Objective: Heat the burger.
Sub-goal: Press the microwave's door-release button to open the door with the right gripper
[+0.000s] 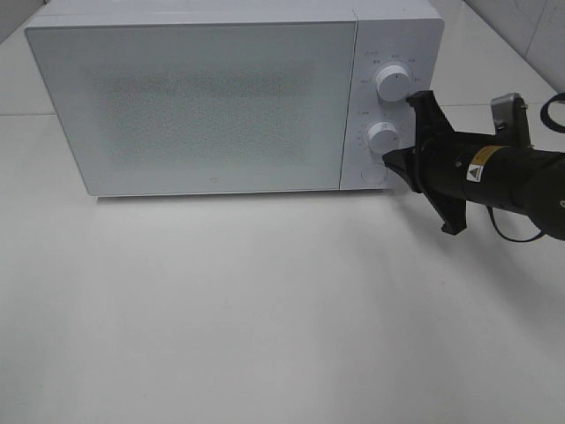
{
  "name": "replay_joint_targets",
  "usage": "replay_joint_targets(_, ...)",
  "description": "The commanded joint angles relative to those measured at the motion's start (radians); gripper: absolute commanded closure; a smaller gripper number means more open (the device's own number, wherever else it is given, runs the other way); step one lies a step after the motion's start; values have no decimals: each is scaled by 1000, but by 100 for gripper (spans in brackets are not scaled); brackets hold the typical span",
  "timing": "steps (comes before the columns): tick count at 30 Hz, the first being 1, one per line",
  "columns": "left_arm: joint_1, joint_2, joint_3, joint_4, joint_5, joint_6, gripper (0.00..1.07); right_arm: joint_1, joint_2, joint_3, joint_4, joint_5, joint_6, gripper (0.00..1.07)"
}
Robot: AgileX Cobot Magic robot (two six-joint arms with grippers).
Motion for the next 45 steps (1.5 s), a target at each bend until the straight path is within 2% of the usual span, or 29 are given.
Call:
replay_joint_targets(1, 2, -20, 3, -5, -14, -3, 106, 19, -5, -31, 41, 62, -45, 107)
replay_joint_targets(6, 2, -20, 3, -5, -14, -3, 106, 19, 44, -41, 31, 52, -51, 107)
replay_joint_targets(10, 2, -20, 3, -5, -14, -3, 106, 19, 96, -42, 27, -54, -47, 107)
replay_joint_targets(20, 2, -20, 3, -5, -14, -3, 106, 19, 101, -42, 118, -36, -86, 107)
replay_joint_targets(28, 2, -20, 3, -5, -14, -3, 106, 19, 134, -44, 118, -57, -102, 107)
replay_joint_targets(45, 2, -20, 3, -5, -14, -3, 106, 19, 201, -115, 119, -104, -104, 107)
